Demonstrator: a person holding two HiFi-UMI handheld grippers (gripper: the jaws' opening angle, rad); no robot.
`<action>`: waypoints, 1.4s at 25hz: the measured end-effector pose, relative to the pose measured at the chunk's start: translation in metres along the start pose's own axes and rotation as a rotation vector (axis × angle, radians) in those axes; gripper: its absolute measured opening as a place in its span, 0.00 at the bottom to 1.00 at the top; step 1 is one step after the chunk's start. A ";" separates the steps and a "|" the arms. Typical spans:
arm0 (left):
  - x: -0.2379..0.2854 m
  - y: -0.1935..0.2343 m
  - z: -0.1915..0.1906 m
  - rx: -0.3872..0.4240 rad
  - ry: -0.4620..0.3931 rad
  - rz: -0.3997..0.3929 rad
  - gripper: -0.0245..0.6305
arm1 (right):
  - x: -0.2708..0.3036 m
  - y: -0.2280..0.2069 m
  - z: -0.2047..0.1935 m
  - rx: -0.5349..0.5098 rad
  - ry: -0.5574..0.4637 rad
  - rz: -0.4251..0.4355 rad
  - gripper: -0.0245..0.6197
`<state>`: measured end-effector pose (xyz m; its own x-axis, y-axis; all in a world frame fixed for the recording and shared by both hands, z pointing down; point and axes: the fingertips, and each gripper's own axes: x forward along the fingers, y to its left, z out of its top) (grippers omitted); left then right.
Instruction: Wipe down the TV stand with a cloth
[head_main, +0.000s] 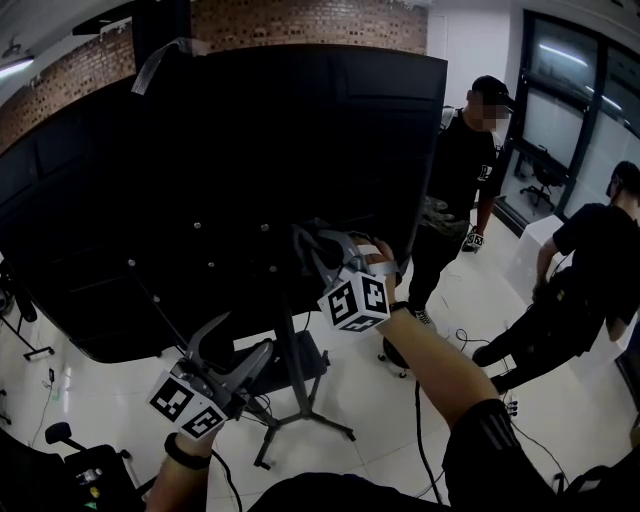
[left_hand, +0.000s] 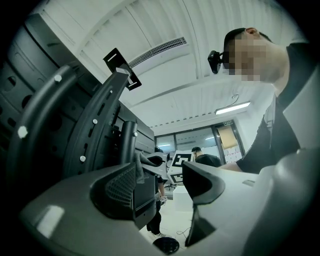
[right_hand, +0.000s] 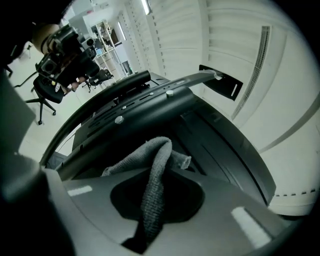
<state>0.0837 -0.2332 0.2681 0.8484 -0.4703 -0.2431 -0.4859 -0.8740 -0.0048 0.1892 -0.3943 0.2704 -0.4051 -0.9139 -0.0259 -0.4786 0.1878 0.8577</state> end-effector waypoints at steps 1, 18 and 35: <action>0.003 -0.002 -0.001 0.000 0.001 -0.008 0.51 | -0.003 -0.002 -0.008 0.001 0.014 -0.005 0.06; 0.032 -0.014 -0.010 -0.004 0.010 -0.053 0.51 | -0.037 -0.058 -0.106 0.080 0.193 -0.122 0.06; -0.042 0.004 0.005 0.017 0.023 -0.045 0.51 | -0.070 -0.060 0.026 0.091 0.001 -0.208 0.06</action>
<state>0.0454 -0.2165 0.2732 0.8741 -0.4331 -0.2199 -0.4502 -0.8923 -0.0319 0.2262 -0.3321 0.2080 -0.2894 -0.9367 -0.1972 -0.6198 0.0264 0.7843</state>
